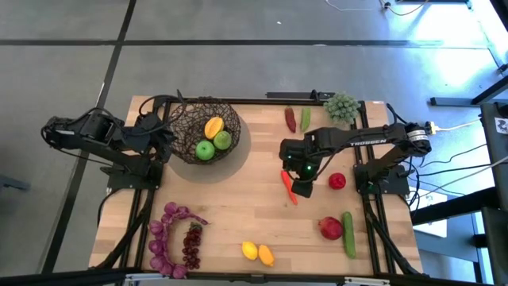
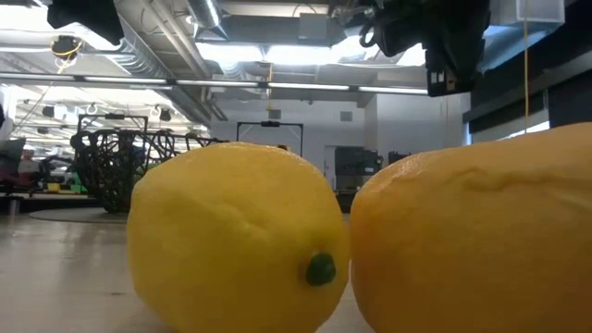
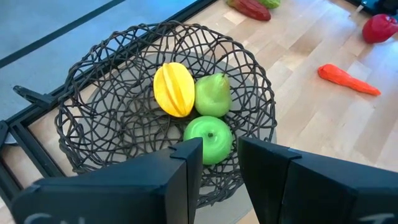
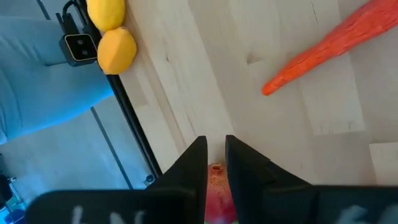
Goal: Build produce basket
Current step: Put the red apple into the black wire basket
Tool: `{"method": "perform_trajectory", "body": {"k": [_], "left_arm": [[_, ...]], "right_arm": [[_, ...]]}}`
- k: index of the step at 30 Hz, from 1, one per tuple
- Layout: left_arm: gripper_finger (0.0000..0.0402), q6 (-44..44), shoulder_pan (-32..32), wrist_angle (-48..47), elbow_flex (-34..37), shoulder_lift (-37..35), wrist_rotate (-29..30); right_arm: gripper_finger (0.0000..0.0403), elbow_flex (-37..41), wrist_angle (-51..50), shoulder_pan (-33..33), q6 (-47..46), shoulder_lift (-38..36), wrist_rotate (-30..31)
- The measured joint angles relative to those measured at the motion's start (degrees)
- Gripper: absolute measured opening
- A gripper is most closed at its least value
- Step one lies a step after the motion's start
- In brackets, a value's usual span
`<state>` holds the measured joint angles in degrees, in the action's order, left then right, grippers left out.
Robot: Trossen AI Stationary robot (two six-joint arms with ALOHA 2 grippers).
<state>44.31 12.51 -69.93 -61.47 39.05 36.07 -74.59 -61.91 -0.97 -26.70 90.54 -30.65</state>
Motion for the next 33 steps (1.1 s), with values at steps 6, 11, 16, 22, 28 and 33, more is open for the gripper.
{"method": "perform_trajectory", "body": {"k": [6, 11, 16, 22, 28, 33], "left_arm": [[0.0092, 0.00, -0.02, 0.00, 0.00, 0.00, 0.00], [0.0092, -0.56, 0.00, 0.02, 0.00, -0.02, 0.00], [0.0092, -1.42, 0.00, 0.07, -0.01, -0.02, 0.00], [0.0092, -1.43, -0.01, 0.09, 0.00, 0.00, -0.01], [0.0092, -6.57, 0.00, 0.12, 0.00, 0.00, -4.43], [0.0092, -12.91, 0.00, 0.11, 0.00, -0.02, -7.44]], "right_arm": [[0.0089, -0.02, -0.24, 0.00, 1.75, 1.49, 1.10], [0.0130, -0.02, -0.53, -0.07, 4.83, 3.61, 2.97], [0.0157, -0.02, -2.89, -0.84, 7.81, 5.41, 5.47], [0.0176, -0.02, -7.96, -2.33, 12.73, 6.90, 13.16], [0.0178, -0.02, -7.72, -2.69, 18.25, 6.99, 8.73], [0.0178, -0.02, -7.72, -2.73, 19.34, 6.99, 7.00]]}}
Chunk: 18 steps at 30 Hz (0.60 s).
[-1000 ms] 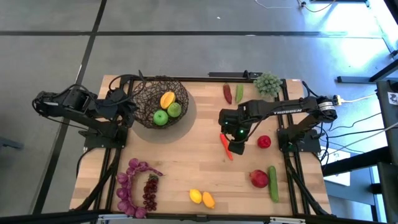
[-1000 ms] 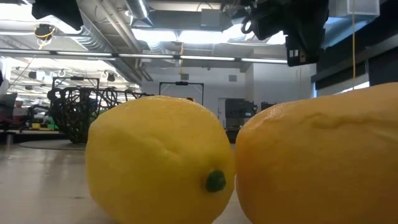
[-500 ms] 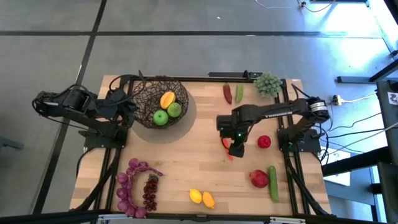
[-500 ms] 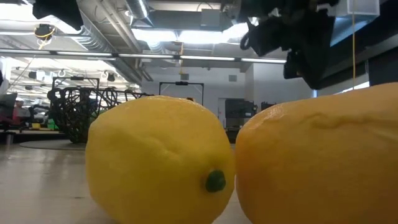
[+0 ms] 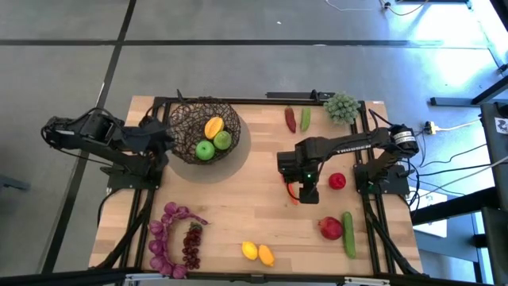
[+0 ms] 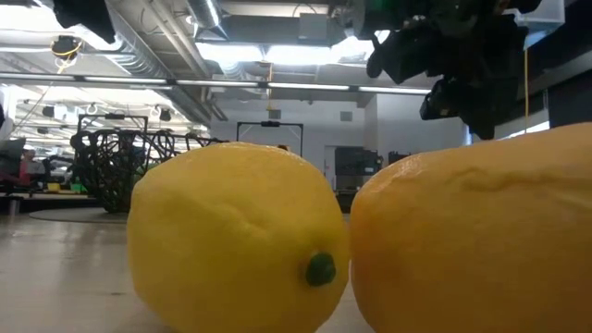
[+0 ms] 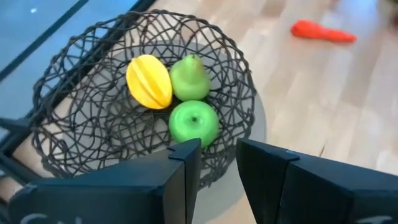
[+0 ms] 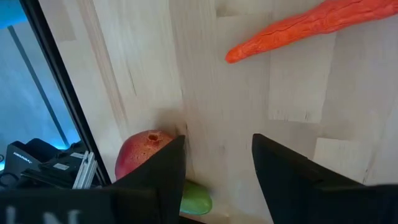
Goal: Build produce basket
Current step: Put the red apple into the black wire basket
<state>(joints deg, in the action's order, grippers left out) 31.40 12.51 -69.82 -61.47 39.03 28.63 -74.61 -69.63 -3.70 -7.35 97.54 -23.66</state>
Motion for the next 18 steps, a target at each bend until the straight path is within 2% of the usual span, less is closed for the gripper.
{"method": "perform_trajectory", "body": {"k": [8, 15, 18], "left_arm": [[0.0092, -8.61, -0.02, 0.00, 0.00, 0.00, -0.60], [0.0092, -16.23, -0.02, 0.00, 0.00, 0.00, -8.13], [0.0092, -17.22, 0.00, 0.21, 0.00, 0.00, -8.84]], "right_arm": [[0.0178, 0.00, 0.02, 0.02, 0.15, 0.00, 0.02], [0.0178, 0.00, 0.02, 0.02, 0.00, 0.00, 0.04], [0.0178, 0.00, 0.02, 0.02, -0.24, 0.00, 0.04]]}}
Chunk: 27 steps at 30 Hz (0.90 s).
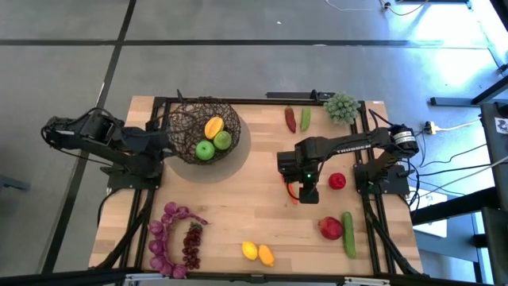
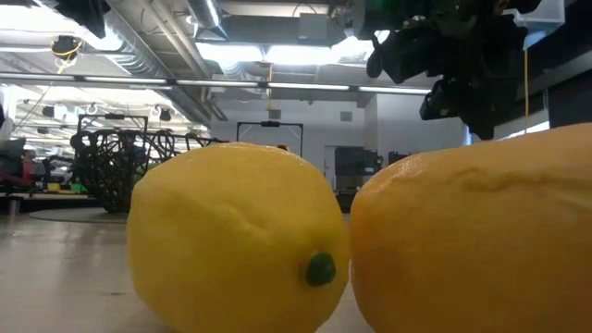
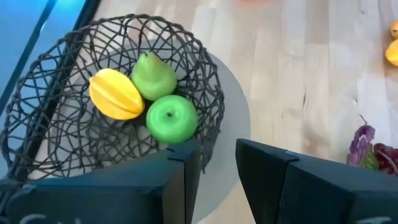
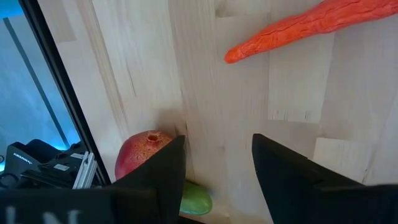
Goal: Build produce basket
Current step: Put the red apple into the black wire basket
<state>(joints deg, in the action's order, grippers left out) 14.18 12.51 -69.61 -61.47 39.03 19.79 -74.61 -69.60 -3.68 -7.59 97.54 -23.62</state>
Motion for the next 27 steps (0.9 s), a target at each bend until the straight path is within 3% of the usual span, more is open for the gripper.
{"method": "perform_trajectory", "body": {"k": [27], "left_arm": [[0.0092, -2.37, -0.01, 1.53, 0.00, -0.04, 0.07]], "right_arm": [[0.0178, 0.00, 4.77, 0.02, -1.17, -0.02, 0.02]]}}
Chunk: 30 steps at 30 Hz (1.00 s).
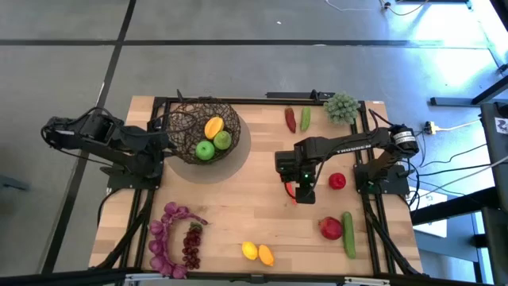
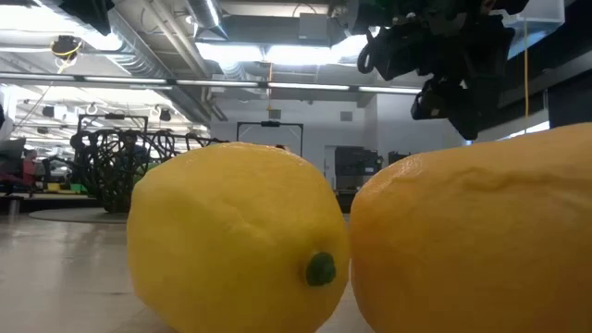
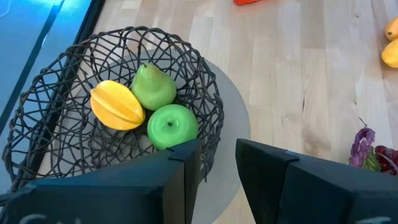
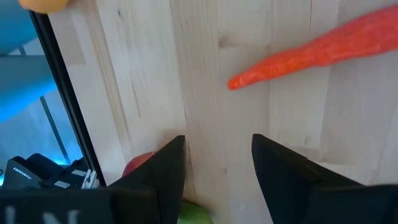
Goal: Build produce basket
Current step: Put the red apple into the black wire basket
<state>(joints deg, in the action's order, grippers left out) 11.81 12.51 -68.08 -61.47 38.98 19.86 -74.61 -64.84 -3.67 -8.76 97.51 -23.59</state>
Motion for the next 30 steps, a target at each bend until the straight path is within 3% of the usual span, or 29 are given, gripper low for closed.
{"method": "perform_trajectory", "body": {"k": [11, 18, 24, 30], "left_arm": [[0.0092, 0.00, 0.00, -0.01, 0.00, -0.02, 0.01], [0.0092, 0.00, 0.01, -0.01, 0.00, -0.02, 0.02], [0.0092, 0.00, -0.01, -0.02, 0.00, -0.02, 0.02], [0.0092, 0.00, 0.01, -0.02, 0.00, -0.02, 0.02]], "right_arm": [[0.0178, -0.02, 3.68, -0.02, -2.09, 0.00, 0.08], [0.0178, -0.02, 6.56, 0.03, -9.17, 0.00, 10.45], [0.0181, -0.02, 4.82, 0.07, -17.35, -0.02, 12.81], [0.0229, -0.24, -2.35, 0.14, -21.10, -0.23, 14.12]]}}
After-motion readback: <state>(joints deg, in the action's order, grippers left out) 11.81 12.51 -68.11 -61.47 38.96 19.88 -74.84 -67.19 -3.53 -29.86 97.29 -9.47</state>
